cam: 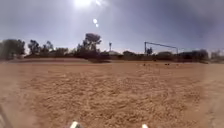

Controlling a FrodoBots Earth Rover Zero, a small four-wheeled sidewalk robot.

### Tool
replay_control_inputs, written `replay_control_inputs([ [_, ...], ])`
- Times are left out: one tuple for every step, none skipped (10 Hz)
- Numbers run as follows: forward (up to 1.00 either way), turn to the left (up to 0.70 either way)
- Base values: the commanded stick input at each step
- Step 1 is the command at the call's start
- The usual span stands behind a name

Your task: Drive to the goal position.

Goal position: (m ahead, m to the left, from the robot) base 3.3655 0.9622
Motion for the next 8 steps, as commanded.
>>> replay_control_inputs([
  [0.45,0.00],
  [0.45,0.00],
  [0.45,0.00],
  [0.45,0.00],
  [0.45,0.00],
  [0.45,0.00],
  [0.45,0.00],
  [0.45,0.00],
])
